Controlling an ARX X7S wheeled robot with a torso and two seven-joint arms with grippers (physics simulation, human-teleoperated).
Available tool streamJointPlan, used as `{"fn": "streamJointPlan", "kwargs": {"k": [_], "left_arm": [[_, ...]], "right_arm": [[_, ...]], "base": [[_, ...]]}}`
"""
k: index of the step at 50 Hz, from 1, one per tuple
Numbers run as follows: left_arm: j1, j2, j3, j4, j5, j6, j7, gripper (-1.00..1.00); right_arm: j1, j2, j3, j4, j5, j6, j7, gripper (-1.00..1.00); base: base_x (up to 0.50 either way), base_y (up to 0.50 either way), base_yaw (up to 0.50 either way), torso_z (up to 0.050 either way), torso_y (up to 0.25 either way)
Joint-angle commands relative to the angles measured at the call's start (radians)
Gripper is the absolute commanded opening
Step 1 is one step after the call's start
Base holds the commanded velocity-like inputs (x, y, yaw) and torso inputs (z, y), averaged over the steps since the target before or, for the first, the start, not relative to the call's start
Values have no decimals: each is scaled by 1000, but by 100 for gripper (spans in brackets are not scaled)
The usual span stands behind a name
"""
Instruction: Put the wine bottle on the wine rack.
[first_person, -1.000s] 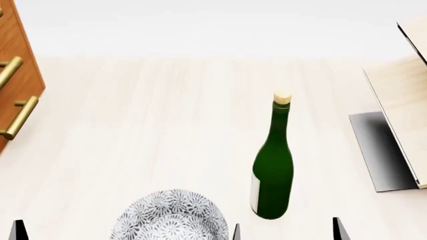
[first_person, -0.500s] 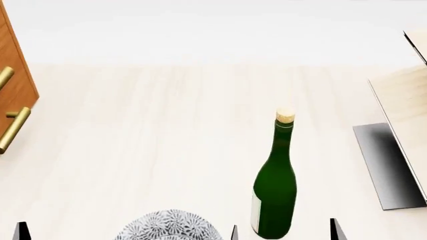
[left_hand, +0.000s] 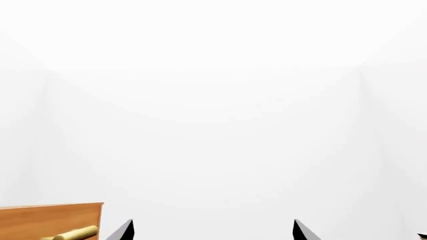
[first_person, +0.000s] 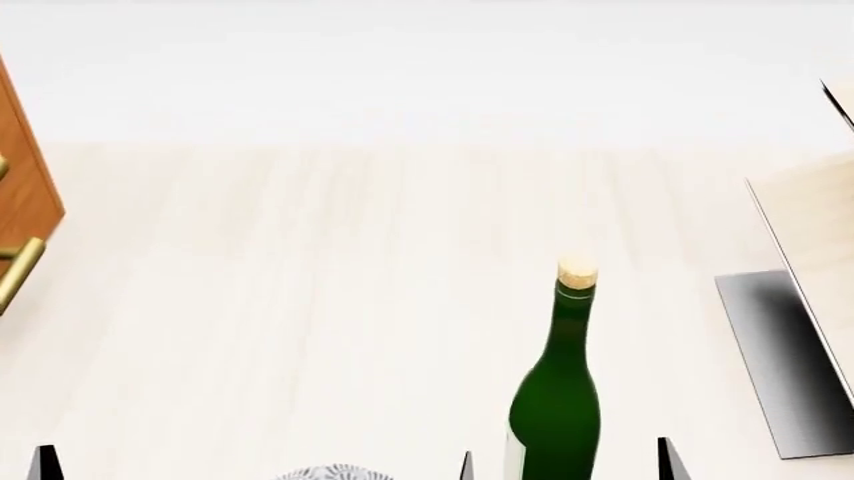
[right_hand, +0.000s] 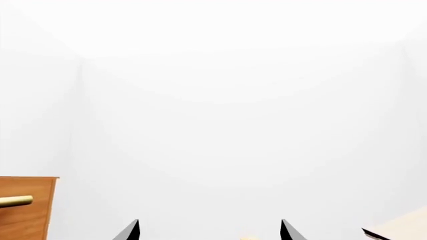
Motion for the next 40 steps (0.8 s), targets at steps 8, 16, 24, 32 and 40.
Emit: {"fn": "streamJointPlan", "kwargs": {"k": [8,16,24,32,40], "left_arm": [[-2,-8,5,3,0,-4,-8,100],[-2,-12,5,4,-2,-3,-13,100],[-2,-15,8,3,-1,-2,-17,100],[-3,-18,10,2,-2,-1,-20,100],[-6,-21,11,1,-4,-3,-22,100]], "right_arm": [[16,5,-15,20,-15,54,5,100],[16,9,-17,12,4,54,6,100],[18,13,-19,12,9,56,8,100],[15,18,-18,16,14,45,11,100],[18,20,-21,20,11,44,15,100]], "base": [[8,0,0,0,2],[0,0,0,0,0],[0,-55,0,0,0],[0,-112,0,0,0],[0,-171,0,0,0]]}}
